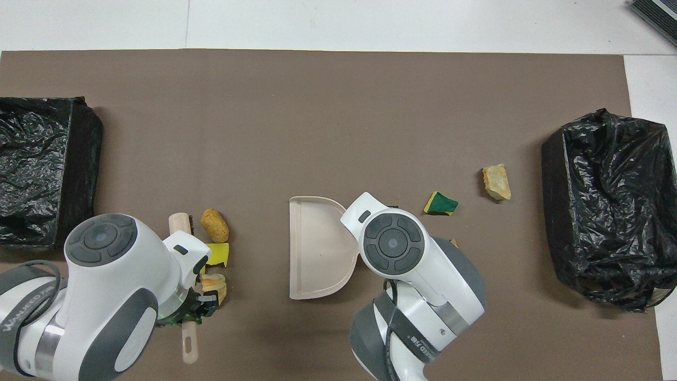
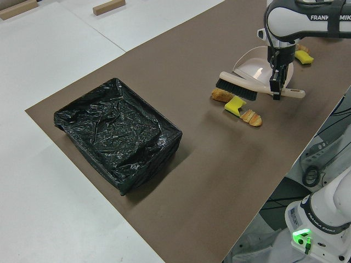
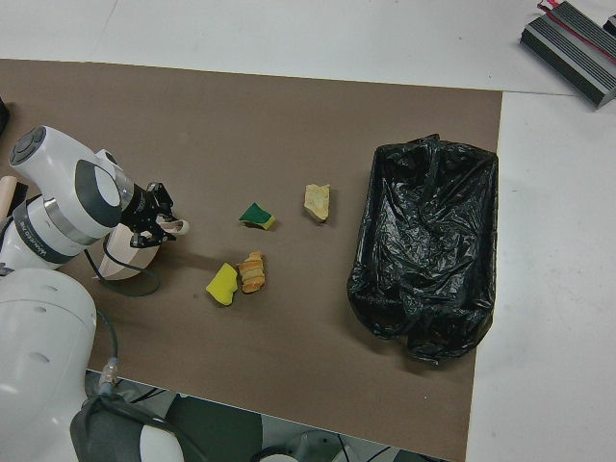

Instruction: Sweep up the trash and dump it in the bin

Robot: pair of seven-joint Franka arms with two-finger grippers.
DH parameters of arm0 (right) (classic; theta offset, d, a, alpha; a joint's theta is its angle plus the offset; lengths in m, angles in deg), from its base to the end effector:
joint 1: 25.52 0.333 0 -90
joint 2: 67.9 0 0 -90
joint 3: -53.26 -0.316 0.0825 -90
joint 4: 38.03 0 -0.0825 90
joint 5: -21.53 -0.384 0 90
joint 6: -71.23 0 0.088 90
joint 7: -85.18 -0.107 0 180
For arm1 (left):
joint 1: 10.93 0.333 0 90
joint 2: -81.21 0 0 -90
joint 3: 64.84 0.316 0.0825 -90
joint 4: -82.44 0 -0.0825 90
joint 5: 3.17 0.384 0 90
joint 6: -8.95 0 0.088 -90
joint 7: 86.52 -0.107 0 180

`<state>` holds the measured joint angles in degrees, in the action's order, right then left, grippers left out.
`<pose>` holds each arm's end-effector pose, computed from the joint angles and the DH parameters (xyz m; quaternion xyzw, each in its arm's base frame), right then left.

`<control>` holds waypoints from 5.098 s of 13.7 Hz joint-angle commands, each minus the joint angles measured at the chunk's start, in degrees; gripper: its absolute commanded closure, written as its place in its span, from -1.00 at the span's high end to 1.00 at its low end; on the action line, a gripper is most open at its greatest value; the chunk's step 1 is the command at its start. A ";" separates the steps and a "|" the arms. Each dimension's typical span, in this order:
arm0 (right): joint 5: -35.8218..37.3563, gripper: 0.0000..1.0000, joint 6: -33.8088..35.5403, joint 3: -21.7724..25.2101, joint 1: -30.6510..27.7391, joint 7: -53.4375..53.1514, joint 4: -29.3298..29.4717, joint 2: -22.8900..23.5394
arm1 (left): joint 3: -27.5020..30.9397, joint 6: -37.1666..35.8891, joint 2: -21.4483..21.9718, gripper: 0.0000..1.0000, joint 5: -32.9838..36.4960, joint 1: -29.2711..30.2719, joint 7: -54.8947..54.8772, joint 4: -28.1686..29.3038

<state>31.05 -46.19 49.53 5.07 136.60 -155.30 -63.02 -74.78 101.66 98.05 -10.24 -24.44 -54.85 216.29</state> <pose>0.4657 0.3064 0.3931 0.7019 0.7078 -0.0508 0.0624 0.3650 -0.1738 0.4230 -0.9721 -0.0947 0.2041 0.0660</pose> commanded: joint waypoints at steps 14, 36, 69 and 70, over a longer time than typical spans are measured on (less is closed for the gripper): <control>-0.90 -1.00 -0.08 -0.40 2.36 -7.21 -2.09 -1.10 | 0.27 20.48 -4.97 -1.00 1.18 -4.41 -1.06 11.00; -0.90 -1.00 -0.09 -0.40 2.28 -7.21 -2.09 -1.10 | 0.54 8.63 2.31 -1.00 -5.07 -13.30 15.62 10.27; -0.99 -1.00 -0.79 -0.40 2.10 -7.21 -2.00 -0.67 | -1.49 15.13 -9.27 -1.00 1.60 2.59 -19.67 -5.70; -0.99 -1.00 -0.79 -0.40 2.10 -7.21 -2.00 -0.67 | -1.49 16.35 -10.15 -1.00 3.71 5.14 -23.28 -5.70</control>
<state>30.95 -46.12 49.47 7.28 130.55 -156.25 -63.16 -75.52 116.48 89.65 -9.76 -23.55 -72.00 210.75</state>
